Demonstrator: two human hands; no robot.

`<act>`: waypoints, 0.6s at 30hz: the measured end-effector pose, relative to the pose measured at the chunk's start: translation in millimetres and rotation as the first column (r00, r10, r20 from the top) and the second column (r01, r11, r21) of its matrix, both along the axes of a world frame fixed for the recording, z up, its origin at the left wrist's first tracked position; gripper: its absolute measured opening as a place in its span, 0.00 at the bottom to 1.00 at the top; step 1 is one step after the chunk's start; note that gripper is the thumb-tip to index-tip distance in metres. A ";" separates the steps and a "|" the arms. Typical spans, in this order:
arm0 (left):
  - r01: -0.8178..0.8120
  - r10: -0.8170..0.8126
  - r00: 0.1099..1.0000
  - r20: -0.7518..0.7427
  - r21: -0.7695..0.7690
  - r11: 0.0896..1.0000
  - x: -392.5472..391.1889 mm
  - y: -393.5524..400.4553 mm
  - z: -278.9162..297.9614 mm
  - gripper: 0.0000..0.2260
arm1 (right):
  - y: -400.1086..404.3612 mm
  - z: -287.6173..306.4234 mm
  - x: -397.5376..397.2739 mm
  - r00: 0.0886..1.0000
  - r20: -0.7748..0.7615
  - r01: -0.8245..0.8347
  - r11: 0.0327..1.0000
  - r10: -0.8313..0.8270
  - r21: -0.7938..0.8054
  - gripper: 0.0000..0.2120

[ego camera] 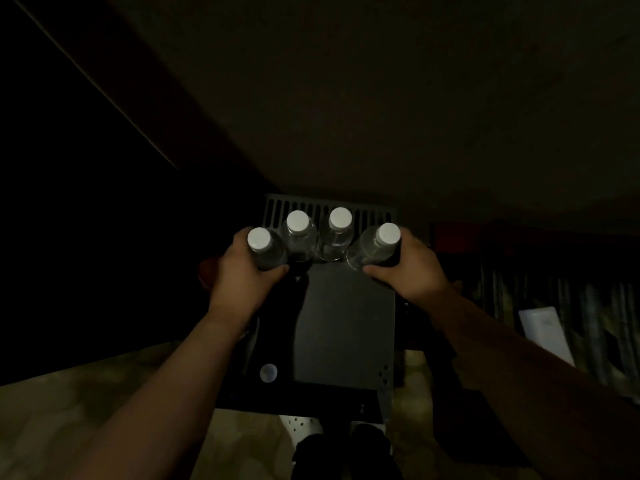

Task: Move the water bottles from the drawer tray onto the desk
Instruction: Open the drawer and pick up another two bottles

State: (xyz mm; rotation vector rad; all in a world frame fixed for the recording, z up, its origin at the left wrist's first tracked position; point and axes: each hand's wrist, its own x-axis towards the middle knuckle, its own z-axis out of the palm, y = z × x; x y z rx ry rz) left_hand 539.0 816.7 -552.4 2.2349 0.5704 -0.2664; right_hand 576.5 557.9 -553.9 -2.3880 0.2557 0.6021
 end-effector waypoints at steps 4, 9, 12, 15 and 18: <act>-0.013 0.013 1.000 0.002 0.078 0.997 8.1 -4.3 2.1 0.26 | 6.0 -4.5 7.3 0.998 0.001 0.066 0.990 -0.066 0.127 0.39; -0.002 0.003 1.000 -0.011 0.102 0.995 8.5 -5.3 6.9 0.22 | 11.9 -3.9 7.8 0.995 -0.018 0.099 0.979 -0.097 0.179 0.33; 0.018 -0.018 1.000 -0.003 0.090 0.996 -1.0 -5.3 16.5 0.22 | 12.6 1.7 -2.1 0.991 -0.040 0.132 0.968 -0.127 0.214 0.35; 0.018 -0.018 1.000 -0.001 0.087 0.996 -16.3 -6.2 36.3 0.22 | 10.1 20.3 -16.0 0.993 -0.043 0.119 0.965 -0.113 0.235 0.33; 0.057 -0.057 0.998 -0.006 0.094 0.994 -29.5 -9.7 70.7 0.22 | 6.0 53.7 -28.4 0.996 -0.022 0.085 0.971 -0.082 0.222 0.33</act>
